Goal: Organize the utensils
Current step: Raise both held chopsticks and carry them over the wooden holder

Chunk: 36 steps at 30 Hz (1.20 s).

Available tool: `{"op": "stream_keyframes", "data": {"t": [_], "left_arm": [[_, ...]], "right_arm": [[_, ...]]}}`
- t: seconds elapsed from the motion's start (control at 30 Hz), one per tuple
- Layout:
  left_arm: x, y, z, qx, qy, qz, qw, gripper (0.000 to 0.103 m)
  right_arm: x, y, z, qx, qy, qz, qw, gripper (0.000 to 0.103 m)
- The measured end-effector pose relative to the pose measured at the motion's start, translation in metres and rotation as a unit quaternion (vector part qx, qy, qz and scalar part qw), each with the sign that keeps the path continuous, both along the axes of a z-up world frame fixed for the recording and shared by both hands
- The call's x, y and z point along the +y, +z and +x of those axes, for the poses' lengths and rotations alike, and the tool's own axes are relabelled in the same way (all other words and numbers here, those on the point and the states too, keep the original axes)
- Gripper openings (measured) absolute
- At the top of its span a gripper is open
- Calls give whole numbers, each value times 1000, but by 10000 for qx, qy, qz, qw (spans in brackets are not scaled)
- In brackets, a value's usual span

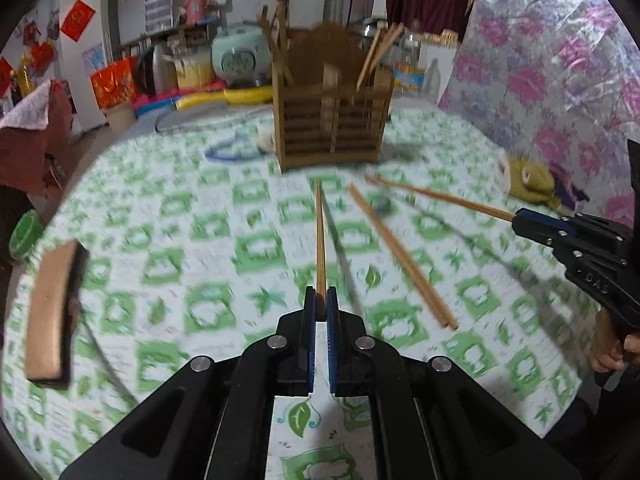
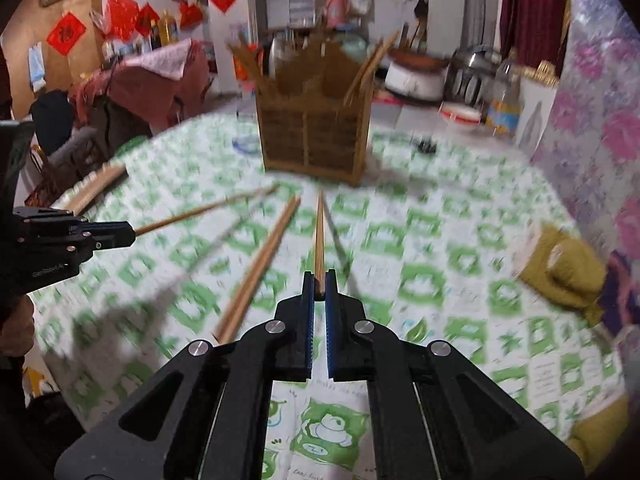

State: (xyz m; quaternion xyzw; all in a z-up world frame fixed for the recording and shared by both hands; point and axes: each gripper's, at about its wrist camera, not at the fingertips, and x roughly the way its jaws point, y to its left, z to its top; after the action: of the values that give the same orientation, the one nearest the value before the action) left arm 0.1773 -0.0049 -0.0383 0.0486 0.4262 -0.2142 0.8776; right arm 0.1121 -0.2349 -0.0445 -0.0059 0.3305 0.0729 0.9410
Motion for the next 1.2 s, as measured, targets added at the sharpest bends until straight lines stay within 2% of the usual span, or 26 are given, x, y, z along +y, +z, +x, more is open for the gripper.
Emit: {"op": "stream_keyframes", "data": {"t": [0.13,0.33,0.5,0.63,0.83,1.03,1.13,1.2], "left_arm": [[1,39,-2,-331,8,-75,9994,5],[-1,86,0,-532,-25,-287,9982,5],[-6,110,5,-560,-88,-341,9978,5],[-15,126,15,-583,-156,-283,9978,5],[-33,159,48,-669,-178,-272,9972,5],[-49,223,101,-1160,18,-523,9919,5],[-55,243,128,-1401,173,-667,9877,5],[-56,245,146,-1431,245,-791,9862,5]], "right_arm": [[-5,40,-11,-451,-9,71,9990,6],[-15,93,-25,-962,-24,235,9951,6],[-23,119,-32,-1141,-27,393,9927,6],[-28,128,-27,-1161,-42,506,9919,6],[-29,147,9,-1161,-72,569,9916,6],[-26,190,65,-1389,-118,719,9876,6],[-27,210,90,-1545,-171,825,9844,6],[-26,218,108,-1669,-238,859,9819,6]]}}
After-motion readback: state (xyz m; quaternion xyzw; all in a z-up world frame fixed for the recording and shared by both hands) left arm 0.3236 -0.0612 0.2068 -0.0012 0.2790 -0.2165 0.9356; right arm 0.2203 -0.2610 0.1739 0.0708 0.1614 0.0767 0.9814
